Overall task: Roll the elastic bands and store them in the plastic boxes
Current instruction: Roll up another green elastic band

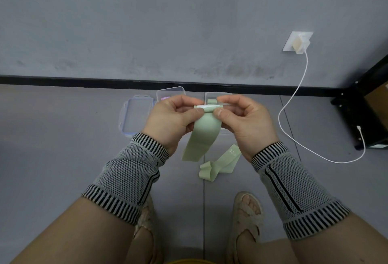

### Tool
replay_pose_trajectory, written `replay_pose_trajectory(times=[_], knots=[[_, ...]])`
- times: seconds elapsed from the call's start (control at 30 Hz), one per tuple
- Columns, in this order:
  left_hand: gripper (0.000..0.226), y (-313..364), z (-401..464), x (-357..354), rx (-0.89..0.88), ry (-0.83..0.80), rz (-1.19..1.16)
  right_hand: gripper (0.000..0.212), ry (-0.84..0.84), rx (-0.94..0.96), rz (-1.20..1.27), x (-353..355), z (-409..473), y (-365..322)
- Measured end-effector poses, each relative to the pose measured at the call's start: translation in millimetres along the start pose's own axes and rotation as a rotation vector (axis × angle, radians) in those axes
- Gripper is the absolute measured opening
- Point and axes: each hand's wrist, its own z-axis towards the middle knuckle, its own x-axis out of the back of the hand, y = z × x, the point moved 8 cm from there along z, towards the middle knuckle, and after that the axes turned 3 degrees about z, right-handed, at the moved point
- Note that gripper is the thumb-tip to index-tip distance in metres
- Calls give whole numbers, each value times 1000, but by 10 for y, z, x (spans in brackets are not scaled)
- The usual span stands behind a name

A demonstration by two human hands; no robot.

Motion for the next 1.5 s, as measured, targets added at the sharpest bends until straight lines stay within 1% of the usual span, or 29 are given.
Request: replay_pose_trajectory(times=[0.07,0.23,0.33,0.47,0.57,0.63,0.83,0.93,1.07,1.17,1.3,1.5], knots=[[19,2,-2,-10,-7,-11,9,13,8,-26,21,19,1,12],[24,19,-9,-23,-36,-18,45,5,-26,-19,-98,6,-2,18],[25,24,-20,-30,-38,-20,20,12,-32,-4,-72,10,3,9],[20,-1,-2,-24,8,-2,-36,17,-24,27,-56,17,8,-27],[15,-30,6,-5,40,12,47,21,-13,44,-49,31,14,-39],[14,-37,7,7,50,17,94,20,-7,57,-59,34,16,-40],[3,-7,-1,23,30,28,62,17,2,67,-43,27,17,-25],[9,4,11,38,9,31,64,22,-16,56,-38,12,12,-11],[11,8,20,56,-6,35,49,24,-27,-17,-12,10,13,25],[15,8,24,42,-20,26,50,15,-27,-40,-44,6,5,35],[20,-7,24,14,-24,11,72,5,-29,-24,-126,8,5,30],[16,-55,34,13,35,18,44,15,-12,31,-110,44,16,-17]])
